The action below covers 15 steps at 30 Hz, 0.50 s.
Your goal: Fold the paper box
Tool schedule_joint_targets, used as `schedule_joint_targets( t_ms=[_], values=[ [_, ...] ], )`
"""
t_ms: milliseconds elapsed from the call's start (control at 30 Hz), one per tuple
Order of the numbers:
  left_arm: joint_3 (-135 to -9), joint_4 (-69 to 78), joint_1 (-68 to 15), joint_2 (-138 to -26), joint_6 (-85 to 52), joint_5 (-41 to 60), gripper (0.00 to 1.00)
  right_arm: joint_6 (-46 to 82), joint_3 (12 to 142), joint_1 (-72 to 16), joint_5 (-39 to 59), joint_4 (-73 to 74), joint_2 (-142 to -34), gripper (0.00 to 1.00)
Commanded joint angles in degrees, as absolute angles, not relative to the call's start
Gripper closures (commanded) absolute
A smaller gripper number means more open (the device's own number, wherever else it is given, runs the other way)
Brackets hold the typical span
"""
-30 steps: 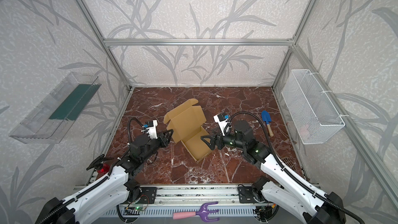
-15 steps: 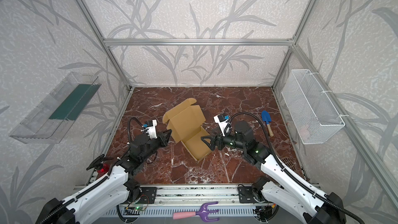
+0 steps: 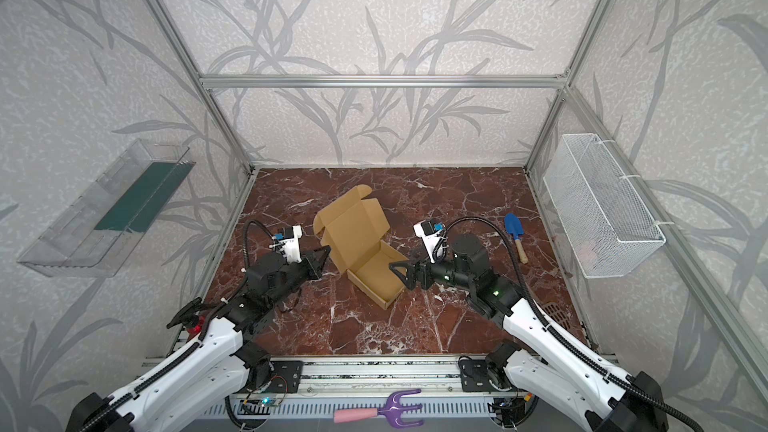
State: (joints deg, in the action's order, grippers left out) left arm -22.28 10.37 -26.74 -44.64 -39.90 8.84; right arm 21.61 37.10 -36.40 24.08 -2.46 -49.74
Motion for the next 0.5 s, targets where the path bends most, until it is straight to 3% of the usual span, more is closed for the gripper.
schedule_joint_targets(
  t_ms=[0, 467],
  values=[
    [-28.1, 4.95, -26.47, -44.69, -38.04, 15.47, 1.0, 21.13, 36.92, -35.6, 20.3, -3.5, -47.46, 0.11],
    [-52.0, -20.77, -26.57, -50.0, -26.3, 35.97, 1.0, 25.73, 35.83, -23.32, 20.65, -4.98, -39.43, 0.11]
  ],
)
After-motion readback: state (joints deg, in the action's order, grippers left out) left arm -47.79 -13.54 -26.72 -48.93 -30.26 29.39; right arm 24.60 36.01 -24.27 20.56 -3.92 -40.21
